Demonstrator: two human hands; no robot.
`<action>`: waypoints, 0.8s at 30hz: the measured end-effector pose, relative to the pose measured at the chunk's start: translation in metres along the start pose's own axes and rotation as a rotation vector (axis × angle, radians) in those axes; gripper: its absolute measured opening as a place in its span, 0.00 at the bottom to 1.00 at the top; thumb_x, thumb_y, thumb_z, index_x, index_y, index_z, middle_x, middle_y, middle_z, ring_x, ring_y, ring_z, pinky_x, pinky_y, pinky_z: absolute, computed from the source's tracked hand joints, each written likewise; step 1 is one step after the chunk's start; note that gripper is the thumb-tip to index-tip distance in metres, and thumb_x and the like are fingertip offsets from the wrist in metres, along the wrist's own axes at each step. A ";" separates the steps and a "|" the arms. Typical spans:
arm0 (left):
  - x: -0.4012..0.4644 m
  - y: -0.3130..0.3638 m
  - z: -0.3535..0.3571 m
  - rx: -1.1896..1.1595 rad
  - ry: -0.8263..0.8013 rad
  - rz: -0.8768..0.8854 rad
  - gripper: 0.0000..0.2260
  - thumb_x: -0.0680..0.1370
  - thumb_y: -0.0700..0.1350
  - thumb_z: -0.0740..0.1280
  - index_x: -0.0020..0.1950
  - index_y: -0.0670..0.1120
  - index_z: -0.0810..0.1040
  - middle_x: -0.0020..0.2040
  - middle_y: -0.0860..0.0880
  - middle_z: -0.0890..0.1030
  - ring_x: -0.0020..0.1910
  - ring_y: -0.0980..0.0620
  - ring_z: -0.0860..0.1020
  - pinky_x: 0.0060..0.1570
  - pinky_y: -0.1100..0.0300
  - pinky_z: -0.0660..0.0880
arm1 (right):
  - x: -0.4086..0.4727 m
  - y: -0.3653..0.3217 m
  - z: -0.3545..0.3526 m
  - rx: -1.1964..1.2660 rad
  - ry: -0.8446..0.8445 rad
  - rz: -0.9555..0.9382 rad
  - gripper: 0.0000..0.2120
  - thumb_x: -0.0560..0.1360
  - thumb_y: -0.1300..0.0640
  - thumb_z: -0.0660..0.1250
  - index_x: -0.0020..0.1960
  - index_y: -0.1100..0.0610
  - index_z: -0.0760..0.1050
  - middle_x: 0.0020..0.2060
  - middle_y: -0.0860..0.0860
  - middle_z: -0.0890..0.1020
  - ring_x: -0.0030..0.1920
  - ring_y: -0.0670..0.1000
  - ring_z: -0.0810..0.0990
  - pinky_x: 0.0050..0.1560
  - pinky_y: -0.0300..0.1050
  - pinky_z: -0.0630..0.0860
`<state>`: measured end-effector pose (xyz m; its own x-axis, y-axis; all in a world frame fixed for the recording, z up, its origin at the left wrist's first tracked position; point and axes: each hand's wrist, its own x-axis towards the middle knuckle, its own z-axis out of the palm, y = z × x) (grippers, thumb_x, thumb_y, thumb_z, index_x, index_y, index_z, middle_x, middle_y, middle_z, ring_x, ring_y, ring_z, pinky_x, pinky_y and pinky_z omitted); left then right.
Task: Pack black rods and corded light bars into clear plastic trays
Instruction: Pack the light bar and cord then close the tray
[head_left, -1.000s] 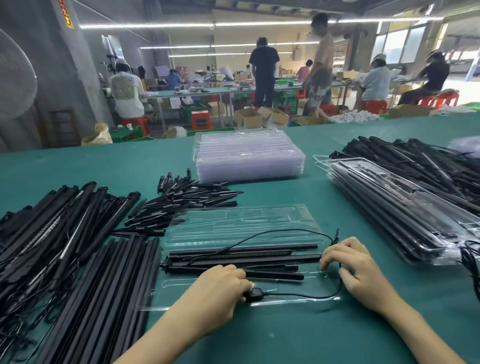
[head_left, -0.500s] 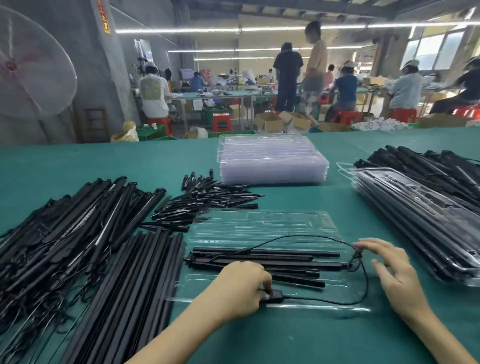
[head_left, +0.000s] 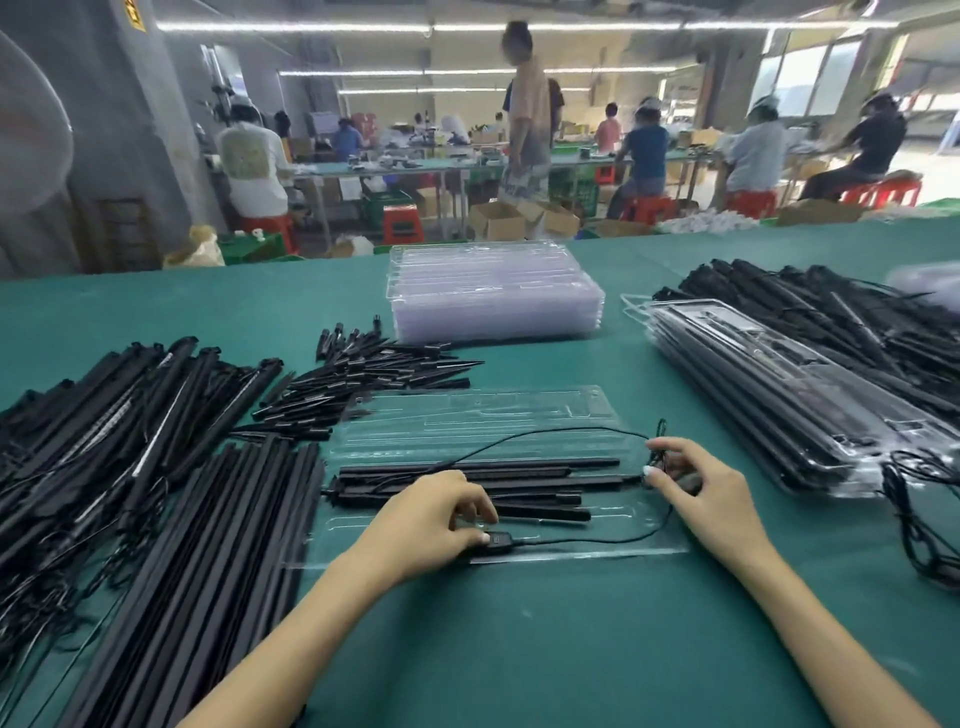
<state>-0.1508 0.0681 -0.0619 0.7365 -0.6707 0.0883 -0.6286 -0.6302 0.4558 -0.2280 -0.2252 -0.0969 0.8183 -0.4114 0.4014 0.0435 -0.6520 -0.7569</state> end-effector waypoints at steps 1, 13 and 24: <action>0.001 0.000 0.000 -0.001 -0.001 0.000 0.09 0.73 0.48 0.72 0.52 0.55 0.79 0.47 0.57 0.73 0.46 0.62 0.73 0.52 0.60 0.73 | 0.000 -0.001 -0.001 -0.023 0.036 -0.025 0.14 0.72 0.64 0.72 0.51 0.48 0.78 0.41 0.51 0.81 0.38 0.43 0.78 0.42 0.25 0.69; 0.027 0.033 0.010 0.204 -0.009 0.060 0.35 0.77 0.64 0.57 0.78 0.57 0.44 0.79 0.54 0.45 0.77 0.57 0.42 0.75 0.52 0.42 | -0.022 -0.018 -0.032 -0.269 -0.087 -0.251 0.21 0.69 0.70 0.70 0.59 0.56 0.78 0.32 0.44 0.71 0.33 0.44 0.71 0.38 0.32 0.68; 0.054 0.050 0.043 0.237 -0.183 0.039 0.55 0.64 0.73 0.66 0.72 0.62 0.27 0.73 0.47 0.26 0.72 0.47 0.26 0.65 0.32 0.29 | -0.014 -0.009 -0.025 -0.744 0.158 -1.075 0.17 0.73 0.71 0.62 0.54 0.57 0.83 0.51 0.56 0.73 0.43 0.54 0.73 0.37 0.50 0.78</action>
<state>-0.1535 -0.0164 -0.0728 0.6669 -0.7420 -0.0690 -0.7122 -0.6619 0.2337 -0.2545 -0.2293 -0.0825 0.4956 0.4929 0.7151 0.2609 -0.8698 0.4187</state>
